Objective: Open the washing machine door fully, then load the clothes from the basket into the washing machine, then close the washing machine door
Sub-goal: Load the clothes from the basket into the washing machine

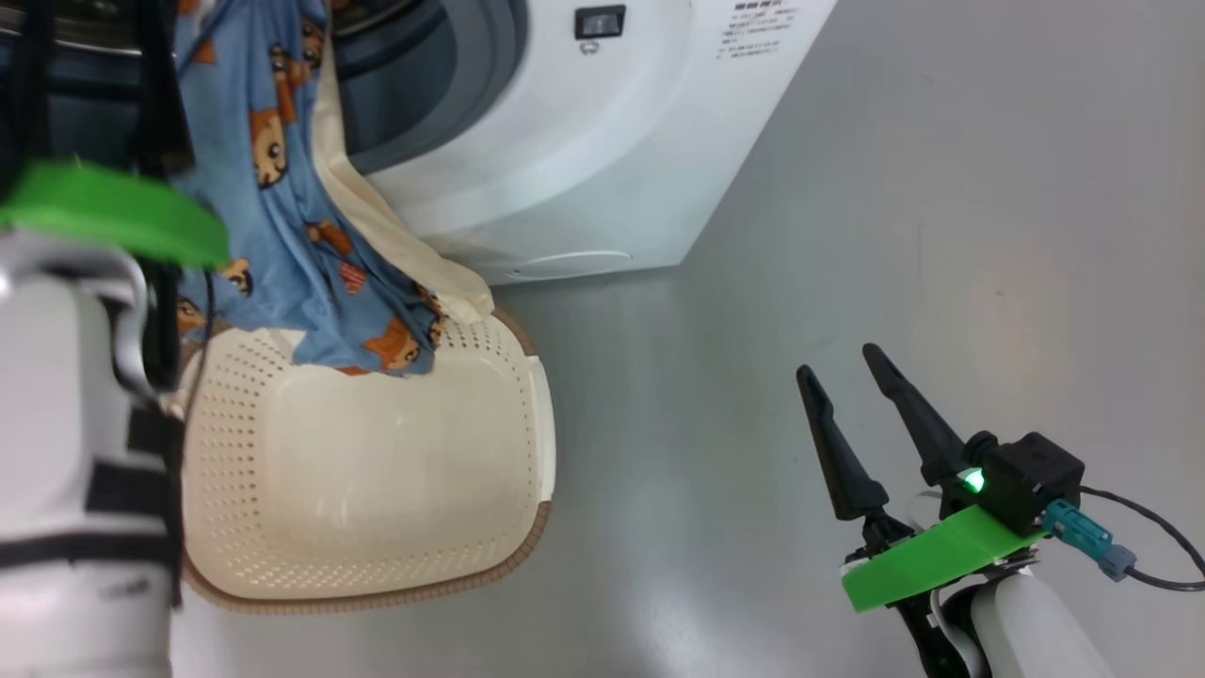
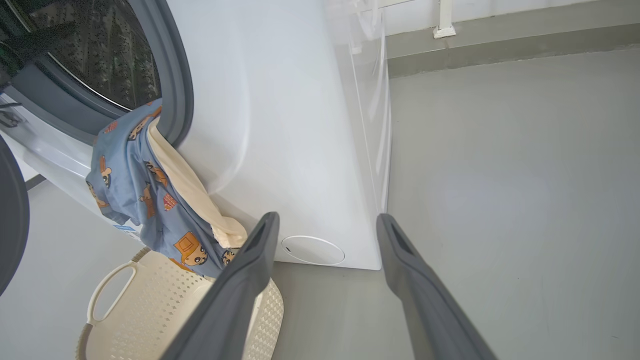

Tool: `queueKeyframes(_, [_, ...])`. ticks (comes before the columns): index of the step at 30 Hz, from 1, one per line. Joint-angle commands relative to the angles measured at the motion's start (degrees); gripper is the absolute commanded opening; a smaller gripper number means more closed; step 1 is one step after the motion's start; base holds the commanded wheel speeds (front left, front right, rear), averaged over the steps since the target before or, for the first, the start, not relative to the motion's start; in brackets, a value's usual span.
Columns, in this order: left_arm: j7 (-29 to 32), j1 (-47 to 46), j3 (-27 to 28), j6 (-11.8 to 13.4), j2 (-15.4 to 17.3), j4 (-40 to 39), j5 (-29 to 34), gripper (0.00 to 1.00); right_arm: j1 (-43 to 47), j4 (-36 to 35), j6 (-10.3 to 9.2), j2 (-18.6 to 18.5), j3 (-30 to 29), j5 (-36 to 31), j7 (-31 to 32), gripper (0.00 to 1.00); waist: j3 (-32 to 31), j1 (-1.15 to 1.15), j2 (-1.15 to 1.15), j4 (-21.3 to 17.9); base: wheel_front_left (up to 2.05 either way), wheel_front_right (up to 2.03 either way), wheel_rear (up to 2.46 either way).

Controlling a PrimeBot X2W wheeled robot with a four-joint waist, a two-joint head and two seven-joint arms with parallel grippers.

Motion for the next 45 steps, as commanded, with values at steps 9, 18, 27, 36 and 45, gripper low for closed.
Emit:
queueKeyframes(9, [-0.30, 16.19, 5.34, 1.26, -0.18, -14.47, -1.75, 1.00, 2.27, -1.04, 0.09, 0.05, 2.46, 0.12, -0.27, 1.00, -2.40, 0.00, 0.00, 0.61, 0.00, 0.00, 0.00])
queueKeyframes(18, [-0.30, 30.43, 8.14, 2.80, -2.23, -24.15, -2.02, 1.00, 2.26, -1.25, 0.09, -0.32, 2.74, 0.35, -0.27, 1.00, -2.74, 0.00, 0.00, 0.54, 0.00, 0.00, 0.00])
queueKeyframes(27, [-0.30, 40.42, 6.20, 4.62, -3.99, -29.26, -0.02, 1.00, 2.11, -1.33, 0.09, -0.47, 3.00, 0.36, -0.27, 1.00, -2.90, 0.00, 0.00, 0.68, 0.00, 0.00, 0.00])
queueKeyframes(36, [-0.30, 46.38, 4.88, 6.60, -4.58, -31.30, 1.13, 1.00, 2.12, -1.45, 0.09, -0.68, 2.80, 0.63, -0.27, 1.00, -3.22, 0.00, 0.00, 0.80, 0.00, 0.00, 0.00])
queueKeyframes(45, [-0.30, 53.08, 3.92, 9.23, -4.95, -32.95, -0.52, 1.00, 2.89, -1.63, 0.09, -1.00, 2.52, 0.66, -0.27, 1.00, -4.05, 0.00, 0.00, 1.15, 0.00, 0.00, 0.00])
